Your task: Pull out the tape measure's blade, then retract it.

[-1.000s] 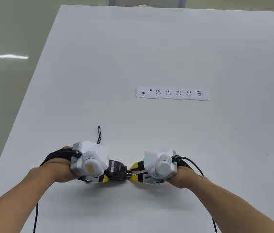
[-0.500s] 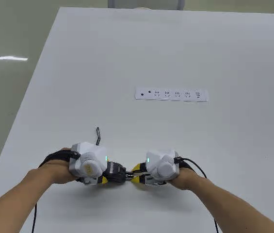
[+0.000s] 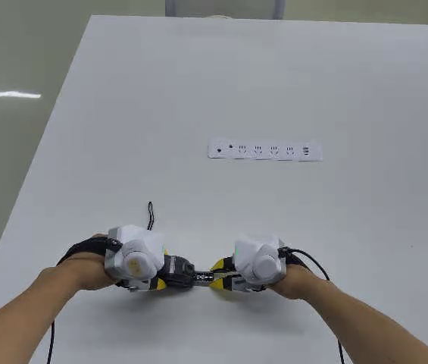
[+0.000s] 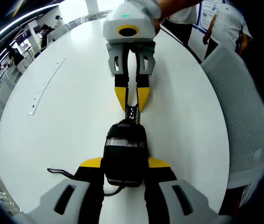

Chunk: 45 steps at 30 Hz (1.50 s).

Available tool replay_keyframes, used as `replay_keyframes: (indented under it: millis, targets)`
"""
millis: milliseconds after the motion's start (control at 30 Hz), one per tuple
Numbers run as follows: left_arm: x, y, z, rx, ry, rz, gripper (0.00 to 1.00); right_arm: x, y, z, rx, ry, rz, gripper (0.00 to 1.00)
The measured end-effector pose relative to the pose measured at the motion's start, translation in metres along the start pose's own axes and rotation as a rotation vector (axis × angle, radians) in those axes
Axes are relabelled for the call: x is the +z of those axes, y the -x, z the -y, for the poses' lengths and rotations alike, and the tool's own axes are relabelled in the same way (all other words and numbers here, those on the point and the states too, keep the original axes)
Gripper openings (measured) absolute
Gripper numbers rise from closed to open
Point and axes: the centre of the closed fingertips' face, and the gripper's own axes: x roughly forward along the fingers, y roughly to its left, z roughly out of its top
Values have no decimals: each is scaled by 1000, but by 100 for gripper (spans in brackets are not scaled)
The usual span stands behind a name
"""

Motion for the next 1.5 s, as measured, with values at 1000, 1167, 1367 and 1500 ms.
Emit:
replay_keyframes:
  millis: [1000,1167,1367,1500]
  targets:
    - [0,0,0,-3,-2,1,29,-19,23,0,-3,-19,-8,8]
    - [0,0,0,-4,-1,1,29,-23,28,1,-2,-22,-8,8]
    - [0,0,0,-4,-1,1,29,-29,35,1,0,-32,-8,8]
    - [0,0,-1,-5,-2,0,29,-32,39,1,1,-34,-9,8]
